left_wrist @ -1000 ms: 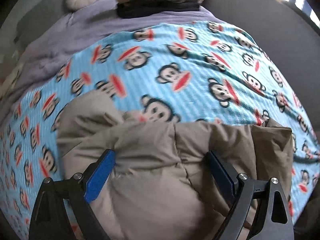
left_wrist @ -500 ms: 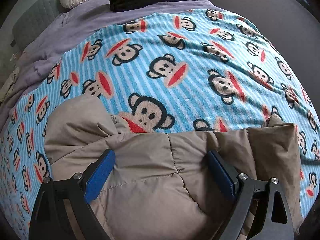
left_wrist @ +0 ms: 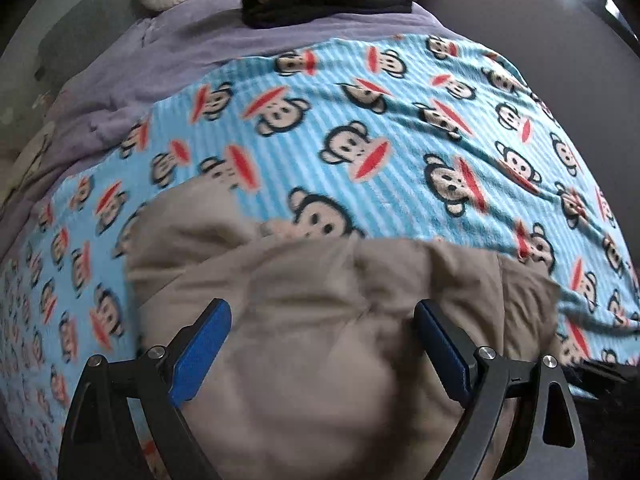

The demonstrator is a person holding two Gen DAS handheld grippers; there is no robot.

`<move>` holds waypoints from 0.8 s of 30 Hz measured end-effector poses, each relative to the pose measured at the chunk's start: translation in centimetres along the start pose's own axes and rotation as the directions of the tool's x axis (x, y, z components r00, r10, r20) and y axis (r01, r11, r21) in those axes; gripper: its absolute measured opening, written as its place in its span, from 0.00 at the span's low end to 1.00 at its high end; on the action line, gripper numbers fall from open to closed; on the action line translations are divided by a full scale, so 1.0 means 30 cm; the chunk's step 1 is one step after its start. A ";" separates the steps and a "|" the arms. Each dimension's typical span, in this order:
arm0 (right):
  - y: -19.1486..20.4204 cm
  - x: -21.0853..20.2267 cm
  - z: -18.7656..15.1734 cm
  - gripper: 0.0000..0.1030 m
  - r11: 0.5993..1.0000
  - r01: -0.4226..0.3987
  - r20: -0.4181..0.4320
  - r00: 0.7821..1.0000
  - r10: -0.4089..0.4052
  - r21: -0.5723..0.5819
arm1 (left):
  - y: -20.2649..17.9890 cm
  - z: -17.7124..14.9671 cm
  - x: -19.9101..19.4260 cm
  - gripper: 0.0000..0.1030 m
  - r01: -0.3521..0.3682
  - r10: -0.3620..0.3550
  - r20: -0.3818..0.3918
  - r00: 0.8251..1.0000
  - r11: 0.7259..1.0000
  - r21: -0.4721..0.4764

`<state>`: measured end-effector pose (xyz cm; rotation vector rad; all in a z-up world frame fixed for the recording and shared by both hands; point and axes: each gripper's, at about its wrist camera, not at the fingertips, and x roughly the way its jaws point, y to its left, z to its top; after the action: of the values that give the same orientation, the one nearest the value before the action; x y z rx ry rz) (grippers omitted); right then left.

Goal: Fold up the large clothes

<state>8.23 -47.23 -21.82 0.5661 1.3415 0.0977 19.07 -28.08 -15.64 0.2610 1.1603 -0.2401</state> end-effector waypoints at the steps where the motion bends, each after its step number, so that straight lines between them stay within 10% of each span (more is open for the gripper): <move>1: 0.001 0.005 -0.003 0.27 1.000 0.008 0.001 1.000 -0.008 -0.006 | 0.022 -0.014 -0.029 0.90 -0.006 0.006 -0.001 1.000 1.000 -0.009; 15: -0.013 -0.065 -0.075 0.30 1.000 0.004 0.000 1.000 -0.004 0.026 | 0.216 -0.383 -0.210 0.90 -0.012 -0.014 -0.123 0.992 0.978 -0.208; 24: 0.003 -0.181 -0.139 0.64 1.000 0.001 0.000 1.000 -0.001 -0.006 | 0.188 -0.412 -0.207 0.90 0.014 -0.046 -0.142 0.989 0.975 -0.222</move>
<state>3.01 -47.85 -17.43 0.5604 1.3411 0.1004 7.77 -18.41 -14.10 0.0655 1.3260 -0.1180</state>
